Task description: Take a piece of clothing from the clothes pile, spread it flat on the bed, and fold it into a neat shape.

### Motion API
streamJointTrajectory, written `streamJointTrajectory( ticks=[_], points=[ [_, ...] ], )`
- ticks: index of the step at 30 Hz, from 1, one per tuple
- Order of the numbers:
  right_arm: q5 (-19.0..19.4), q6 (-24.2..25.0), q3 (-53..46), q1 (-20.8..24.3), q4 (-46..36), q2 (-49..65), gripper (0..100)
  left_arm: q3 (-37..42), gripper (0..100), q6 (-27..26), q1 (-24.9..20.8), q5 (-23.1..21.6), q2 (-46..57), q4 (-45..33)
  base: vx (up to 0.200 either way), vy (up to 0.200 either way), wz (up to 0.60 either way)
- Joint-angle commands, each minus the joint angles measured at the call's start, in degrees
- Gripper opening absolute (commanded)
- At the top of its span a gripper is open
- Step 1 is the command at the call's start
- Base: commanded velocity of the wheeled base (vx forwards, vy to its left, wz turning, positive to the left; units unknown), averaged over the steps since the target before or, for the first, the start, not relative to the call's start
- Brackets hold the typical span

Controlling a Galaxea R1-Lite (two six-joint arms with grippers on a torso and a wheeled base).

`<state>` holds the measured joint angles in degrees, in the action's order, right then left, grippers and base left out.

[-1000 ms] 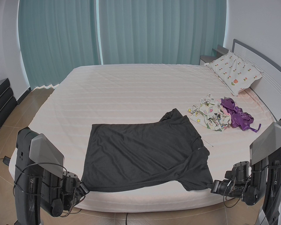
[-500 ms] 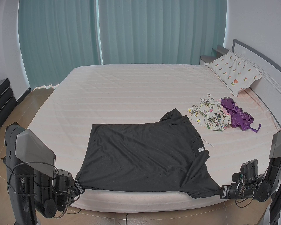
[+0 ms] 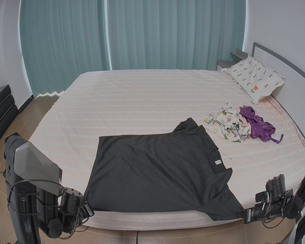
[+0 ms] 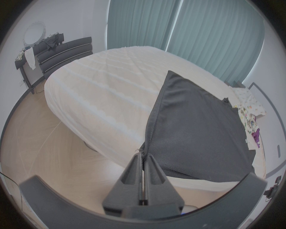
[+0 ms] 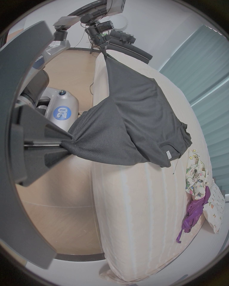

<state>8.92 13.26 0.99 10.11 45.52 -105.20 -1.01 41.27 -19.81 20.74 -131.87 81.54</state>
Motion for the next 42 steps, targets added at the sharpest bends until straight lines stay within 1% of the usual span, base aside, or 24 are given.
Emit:
streamJointTrajectory(
  ticks=[1,5,7,11,15,18,21,24,26,32,35,36,37,39,42],
  points=[
    [-1.1,-1.31,0.16,-0.26,-2.98,3.16,0,0.92,0,0.31,-2.25,0.45,3.19,-4.02,0.0,0.0,0.0],
    [-1.54,-1.49,0.68,-0.44,-5.0,4.13,0,0.92,0,0.48,-3.66,0.45,4.78,-8.51,0.0,0.0,0.0],
    [-1.54,-1.57,0.59,-0.44,-5.27,4.39,0,0.92,0,0.48,-3.92,0.45,4.86,-9.12,0.0,0.0,0.0],
    [-1.54,-2.72,1.03,-0.7,-8.08,5.71,0,0.92,0,0.83,-5.33,0.45,5.04,-12.64,0.0,0.0,0.0],
    [-1.54,-2.8,2.18,-1.05,-11.24,6.86,0,0.92,0,1.8,-6.91,0.45,5.48,-14.57,0.0,0.0,0.0],
    [-1.54,-3.6,3.93,-1.4,-17.13,9.23,0,0.92,0,3.12,-9.72,0.45,6.53,-18.96,0.0,0.0,0.0],
    [-1.45,-4.21,6.13,-1.58,-23.28,11.69,0,0.92,0,3.3,-10.86,0.45,7.68,-22.13,0.0,0.0,0.0],
    [-1.28,-4.21,8.07,-2.02,-26.27,13.01,0,0.92,0,3.3,-10.78,0.36,8.29,-22.13,0.0,0.0,0.0],
    [-0.57,-4.21,9.56,-3.25,-27.94,13.62,0,0.84,0,3.3,-10.78,0.27,9.52,-21.51,0.0,0.0,0.0],
    [0.22,-3.86,11.05,-3.95,-27.33,12.22,0,0.75,0,2.94,-10.16,0.27,10.66,-15.8,0.0,0.0,0.0],
    [1.89,-3.77,12.37,-4.04,-26.97,12.22,0,0.4,0,2.86,-9.72,0.36,10.66,-13.08,0.0,0.0,0.0],
    [3.21,-3.42,13.78,-4.22,-26.54,12.22,0,0.05,0,2.68,-8.75,0.36,10.66,-10.88,0.0,0.0,0.0],
    [3.73,-3.16,14.57,-4.31,-26.54,12.13,0,-0.13,0,2.5,-7.96,0.27,10.58,-9.56,0.0,0.0,0.0],
    [4.0,-2.19,15.71,-4.31,-26.54,11.95,0,-0.22,0,2.06,-6.82,0.27,10.58,-8.42,0.0,0.0,0.0],
    [4.26,0.54,19.14,-4.48,-26.45,11.25,0,-2.59,0,-0.31,-2.95,0.27,10.84,-6.66,0.0,0.0,0.0]
  ],
)
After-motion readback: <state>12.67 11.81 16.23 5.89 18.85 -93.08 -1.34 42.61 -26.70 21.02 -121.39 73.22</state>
